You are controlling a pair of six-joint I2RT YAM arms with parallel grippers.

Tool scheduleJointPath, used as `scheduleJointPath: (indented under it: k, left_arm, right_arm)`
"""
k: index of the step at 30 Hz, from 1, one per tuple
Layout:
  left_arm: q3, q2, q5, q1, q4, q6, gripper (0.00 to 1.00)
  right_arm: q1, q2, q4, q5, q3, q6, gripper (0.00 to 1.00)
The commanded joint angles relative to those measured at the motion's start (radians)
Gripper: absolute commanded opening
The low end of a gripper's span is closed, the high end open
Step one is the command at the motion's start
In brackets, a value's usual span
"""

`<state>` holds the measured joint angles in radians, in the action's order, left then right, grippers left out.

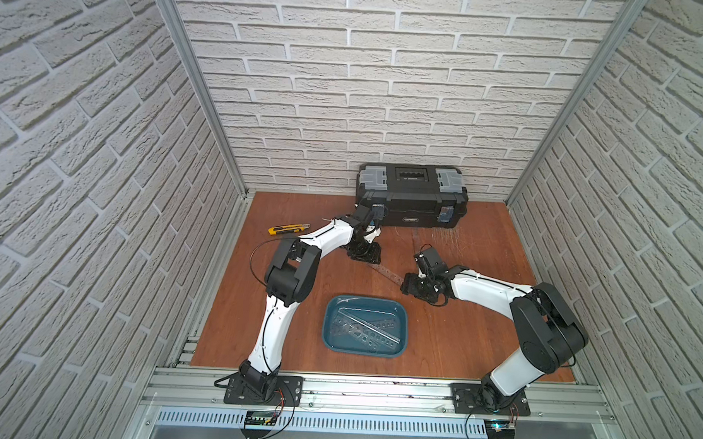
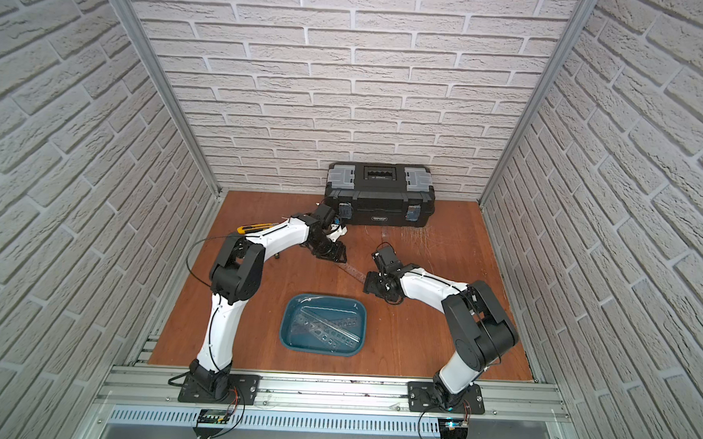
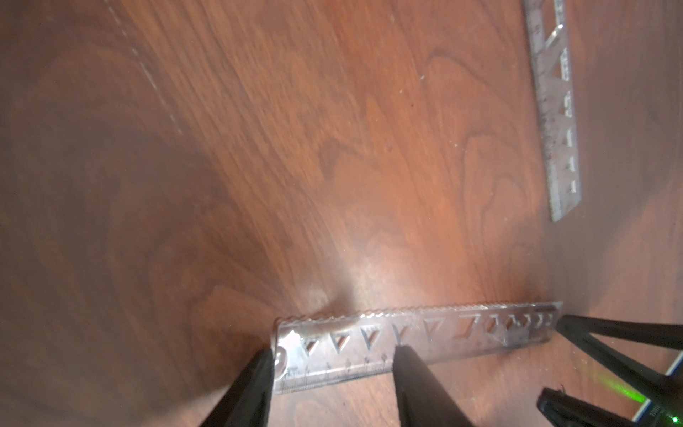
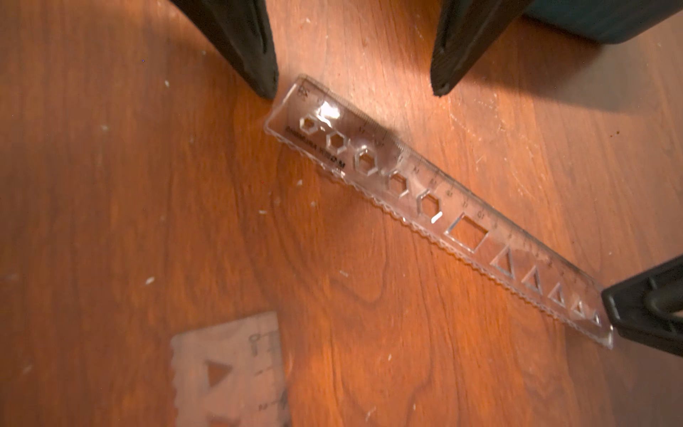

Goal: Put the scattered rulers into the storage box
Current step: Pick up the ruler from the center of the board.

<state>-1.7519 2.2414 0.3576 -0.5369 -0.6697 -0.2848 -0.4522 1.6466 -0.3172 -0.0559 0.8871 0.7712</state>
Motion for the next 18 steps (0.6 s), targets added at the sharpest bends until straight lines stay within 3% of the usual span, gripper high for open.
scheduleJointPath:
  k: [1, 7, 18]
  left_arm:
    - [0.033, 0.005, 0.005, -0.008, -0.024, -0.005, 0.56]
    - [0.023, 0.018, 0.012, -0.011, -0.027, -0.007, 0.56]
    - [0.008, 0.034, 0.017, -0.023, -0.033, -0.008, 0.56]
  right_arm:
    - [0.007, 0.041, 0.013, 0.021, 0.023, 0.004, 0.70]
    - [0.005, 0.117, 0.046, -0.029, 0.051, -0.020, 0.69]
    - [-0.026, 0.259, -0.055, -0.011, 0.164, -0.155, 0.68]
